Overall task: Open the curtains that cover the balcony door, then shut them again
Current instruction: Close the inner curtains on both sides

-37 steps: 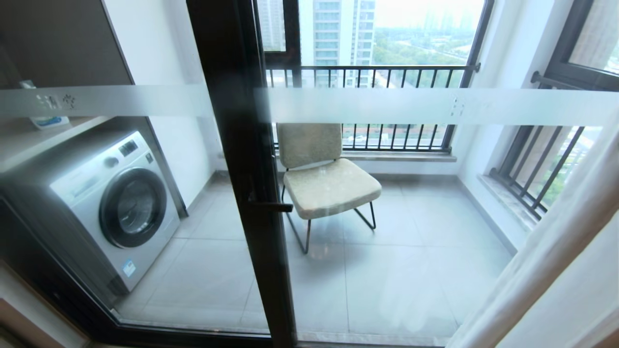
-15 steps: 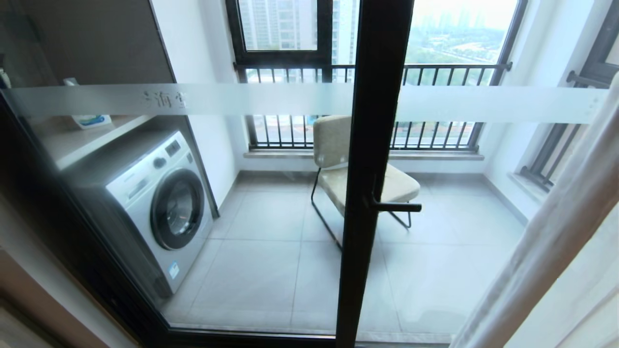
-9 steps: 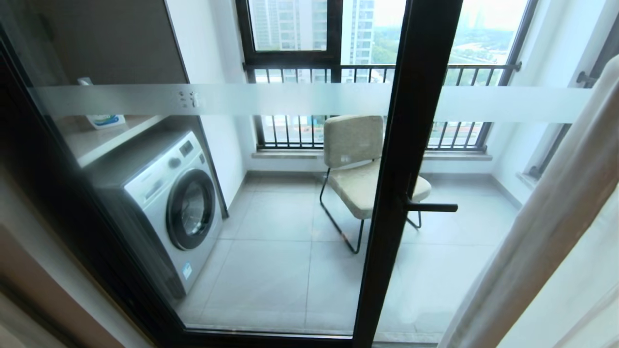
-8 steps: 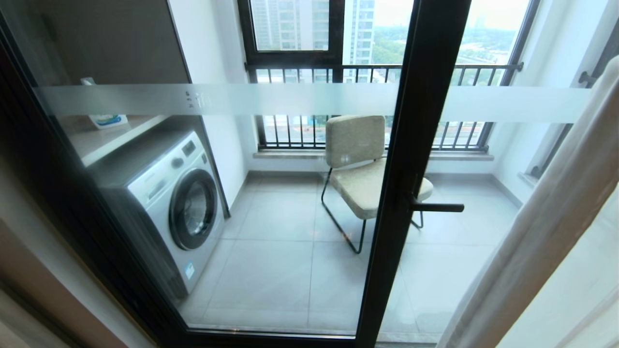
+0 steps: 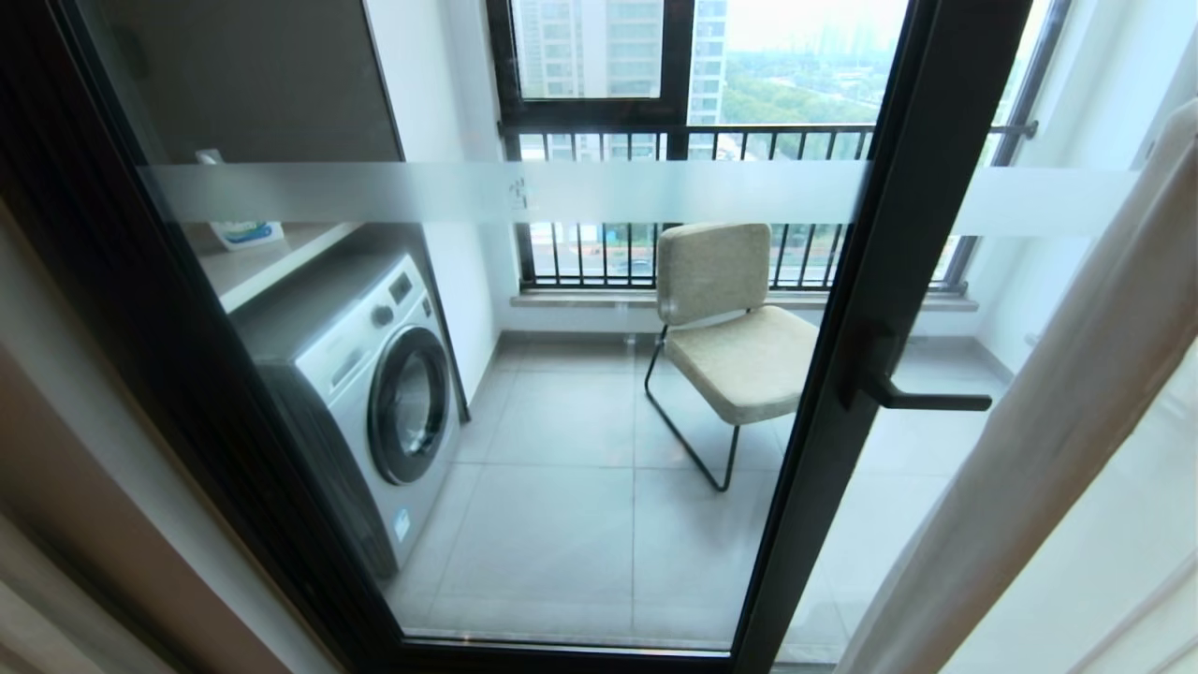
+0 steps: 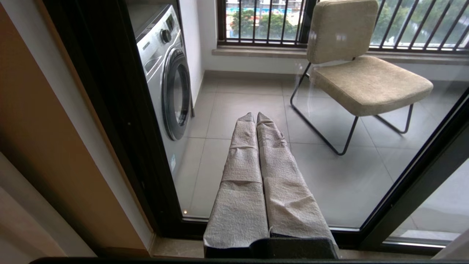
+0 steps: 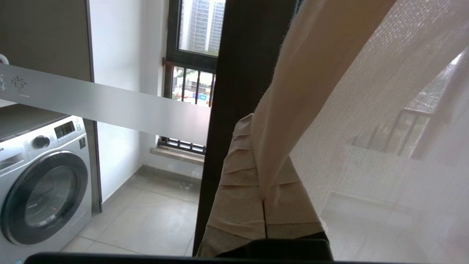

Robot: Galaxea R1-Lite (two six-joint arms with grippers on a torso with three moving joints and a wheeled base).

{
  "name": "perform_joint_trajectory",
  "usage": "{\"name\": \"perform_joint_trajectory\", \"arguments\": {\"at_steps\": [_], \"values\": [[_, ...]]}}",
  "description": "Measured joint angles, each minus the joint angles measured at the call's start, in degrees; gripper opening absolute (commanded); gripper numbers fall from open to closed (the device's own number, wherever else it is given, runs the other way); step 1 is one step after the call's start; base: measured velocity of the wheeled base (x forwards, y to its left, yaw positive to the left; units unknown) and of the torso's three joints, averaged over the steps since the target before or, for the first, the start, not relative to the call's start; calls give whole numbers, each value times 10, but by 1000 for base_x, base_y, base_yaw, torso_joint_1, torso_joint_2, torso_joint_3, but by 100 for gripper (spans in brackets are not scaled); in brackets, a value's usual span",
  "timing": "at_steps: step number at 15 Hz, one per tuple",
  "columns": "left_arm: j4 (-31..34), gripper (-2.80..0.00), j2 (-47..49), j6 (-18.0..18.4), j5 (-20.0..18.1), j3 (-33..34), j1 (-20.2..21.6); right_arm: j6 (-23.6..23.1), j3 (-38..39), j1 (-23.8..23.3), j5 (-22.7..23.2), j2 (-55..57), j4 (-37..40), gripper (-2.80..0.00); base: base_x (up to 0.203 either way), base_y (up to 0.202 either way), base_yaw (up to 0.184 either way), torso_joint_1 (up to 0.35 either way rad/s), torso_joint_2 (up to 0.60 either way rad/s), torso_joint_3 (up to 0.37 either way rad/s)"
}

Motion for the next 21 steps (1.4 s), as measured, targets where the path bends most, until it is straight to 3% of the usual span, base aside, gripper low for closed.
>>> {"name": "perform_joint_trajectory", "arguments": {"at_steps": [15, 21], "values": [[0, -280, 0, -1, 0, 0, 0, 0, 3, 1, 0, 5, 0, -280, 0, 192, 2, 3, 2, 4], [0, -280, 0, -1, 0, 0, 1, 0, 4, 0, -1, 5, 1, -280, 0, 35, 0, 1, 1, 1]]}}
